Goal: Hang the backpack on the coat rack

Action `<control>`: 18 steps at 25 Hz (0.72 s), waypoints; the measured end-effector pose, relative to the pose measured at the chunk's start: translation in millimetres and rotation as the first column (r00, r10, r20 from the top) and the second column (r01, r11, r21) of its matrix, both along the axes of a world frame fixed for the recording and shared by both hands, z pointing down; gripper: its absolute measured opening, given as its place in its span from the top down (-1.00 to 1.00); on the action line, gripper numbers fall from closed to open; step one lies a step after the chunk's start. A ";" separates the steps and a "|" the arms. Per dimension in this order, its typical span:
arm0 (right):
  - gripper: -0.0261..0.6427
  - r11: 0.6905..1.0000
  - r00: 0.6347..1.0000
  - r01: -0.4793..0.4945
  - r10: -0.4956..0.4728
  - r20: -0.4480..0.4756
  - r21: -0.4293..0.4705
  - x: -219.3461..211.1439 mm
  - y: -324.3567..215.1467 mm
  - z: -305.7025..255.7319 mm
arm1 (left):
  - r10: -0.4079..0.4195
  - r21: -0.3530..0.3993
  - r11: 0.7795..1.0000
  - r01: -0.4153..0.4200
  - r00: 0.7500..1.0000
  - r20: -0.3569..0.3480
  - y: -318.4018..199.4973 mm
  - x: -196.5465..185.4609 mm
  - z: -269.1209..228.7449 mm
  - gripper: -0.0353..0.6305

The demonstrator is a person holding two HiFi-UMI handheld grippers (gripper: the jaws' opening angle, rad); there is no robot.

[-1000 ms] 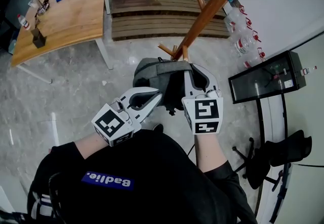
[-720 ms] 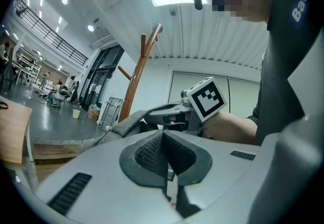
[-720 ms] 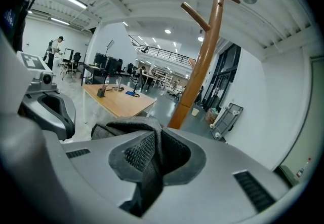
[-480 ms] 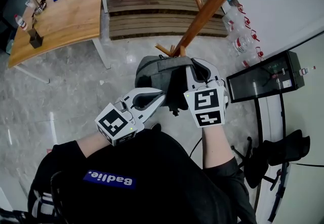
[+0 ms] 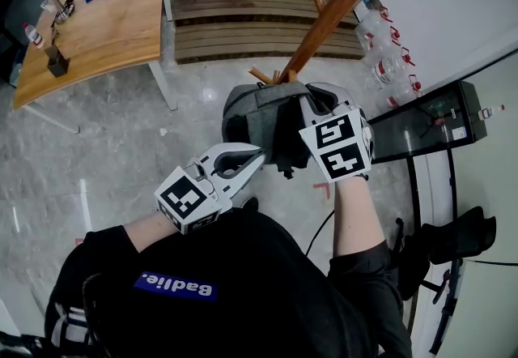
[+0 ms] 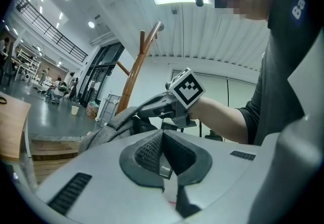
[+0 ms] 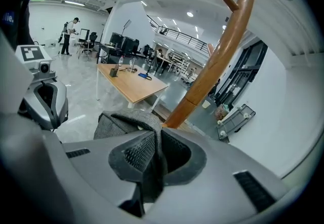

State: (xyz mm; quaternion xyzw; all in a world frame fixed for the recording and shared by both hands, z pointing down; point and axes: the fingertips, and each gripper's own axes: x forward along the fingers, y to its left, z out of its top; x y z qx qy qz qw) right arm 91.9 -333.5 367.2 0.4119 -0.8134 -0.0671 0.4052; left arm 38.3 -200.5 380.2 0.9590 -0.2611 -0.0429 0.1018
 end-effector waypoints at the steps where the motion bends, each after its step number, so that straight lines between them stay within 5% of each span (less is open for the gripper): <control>1: 0.81 1.000 1.000 0.003 -0.003 0.002 -0.007 0.2 -0.2 1.3 | -0.001 -0.006 1.000 0.001 1.000 -0.001 0.6 0.3 -0.4 0.87; 10: 0.78 0.999 0.998 0.053 -0.053 0.020 0.010 -3.7 3.0 11.6 | 0.009 0.010 1.000 -0.010 1.000 0.023 3.0 0.6 3.1 0.87; 18: 0.65 0.995 0.997 -0.042 0.037 0.063 0.085 5.9 15.8 17.3 | 0.009 -0.006 1.000 -0.008 0.999 0.039 11.7 -8.1 -3.0 0.87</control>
